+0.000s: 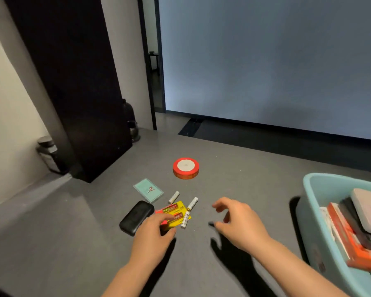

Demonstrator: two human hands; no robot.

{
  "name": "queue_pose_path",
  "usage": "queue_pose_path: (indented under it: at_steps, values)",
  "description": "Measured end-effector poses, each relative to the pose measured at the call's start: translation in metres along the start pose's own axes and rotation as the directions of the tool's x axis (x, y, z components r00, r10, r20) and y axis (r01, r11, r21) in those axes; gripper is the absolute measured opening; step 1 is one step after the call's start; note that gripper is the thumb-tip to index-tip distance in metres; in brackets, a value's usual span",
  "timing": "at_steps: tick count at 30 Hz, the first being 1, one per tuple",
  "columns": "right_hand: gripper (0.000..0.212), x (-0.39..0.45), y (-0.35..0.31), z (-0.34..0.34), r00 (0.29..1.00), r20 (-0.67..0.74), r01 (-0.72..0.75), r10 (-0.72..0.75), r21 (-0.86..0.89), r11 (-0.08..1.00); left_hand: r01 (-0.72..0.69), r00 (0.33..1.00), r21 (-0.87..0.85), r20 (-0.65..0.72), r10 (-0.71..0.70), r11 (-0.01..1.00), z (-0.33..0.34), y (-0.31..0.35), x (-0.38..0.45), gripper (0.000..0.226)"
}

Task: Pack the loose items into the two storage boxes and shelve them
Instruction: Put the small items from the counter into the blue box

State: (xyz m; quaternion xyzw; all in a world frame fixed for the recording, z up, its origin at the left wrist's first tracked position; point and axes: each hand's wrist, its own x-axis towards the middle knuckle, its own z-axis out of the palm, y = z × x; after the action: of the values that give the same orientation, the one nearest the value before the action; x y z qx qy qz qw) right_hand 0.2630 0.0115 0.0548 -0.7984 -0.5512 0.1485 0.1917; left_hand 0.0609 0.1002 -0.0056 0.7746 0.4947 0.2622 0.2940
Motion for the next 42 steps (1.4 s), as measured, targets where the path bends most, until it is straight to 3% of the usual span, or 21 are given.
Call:
queue_pose_path:
  at_steps: [4,7,10,14,20,22,25,28,30,34,42]
  values:
    - [0.054,0.029,-0.02,0.055,0.991,0.102,0.094,-0.088,-0.048,0.994,-0.108,0.989,0.235,0.122,0.081,0.966,-0.007,-0.027,0.022,0.057]
    - [0.059,0.045,-0.03,0.081,0.983,0.117,0.155,-0.143,-0.096,0.983,-0.205,0.964,0.285,0.224,0.143,0.936,-0.003,-0.032,0.037,0.07]
    - [0.049,0.054,-0.029,0.094,0.986,0.073,0.156,-0.15,-0.093,0.983,-0.282,0.947,0.255,0.229,0.226,0.925,0.005,-0.034,0.044,0.063]
    - [0.036,0.053,-0.019,0.1,0.991,-0.004,0.132,-0.132,-0.026,0.991,-0.271,0.959,0.232,0.152,0.24,0.934,0.008,-0.042,0.045,0.045]
    - [0.041,0.046,-0.008,0.093,0.993,-0.022,0.112,-0.112,0.014,0.994,-0.257,0.966,0.146,0.05,0.252,0.955,0.005,-0.034,0.077,0.028]
    - [0.045,0.047,-0.005,0.088,0.997,-0.052,0.065,-0.061,0.071,0.995,-0.32,0.945,0.184,0.127,0.301,0.929,0.002,-0.029,0.103,0.034]
    - [0.052,0.058,0.004,0.077,0.992,-0.123,-0.017,0.034,0.135,0.991,-0.471,0.855,0.279,0.377,0.355,0.837,-0.003,-0.026,0.139,0.049]
    - [0.065,0.073,0.01,0.067,0.998,-0.023,-0.064,0.067,0.081,0.995,-0.57,0.739,0.329,0.607,0.293,0.753,-0.003,-0.029,0.162,0.058]
    - [0.073,0.081,0.011,0.066,0.997,0.054,-0.06,0.058,0.039,0.997,-0.601,0.694,0.331,0.668,0.269,0.727,-0.002,-0.031,0.169,0.059]
    - [0.08,0.091,0.011,0.07,0.994,0.102,-0.039,0.031,0.075,0.996,-0.593,0.709,0.302,0.636,0.305,0.747,0.001,-0.037,0.173,0.058]
    - [0.071,0.097,0.001,0.08,0.999,0.03,0.031,-0.036,0.163,0.986,-0.503,0.819,0.287,0.461,0.343,0.815,0.008,-0.042,0.156,0.057]
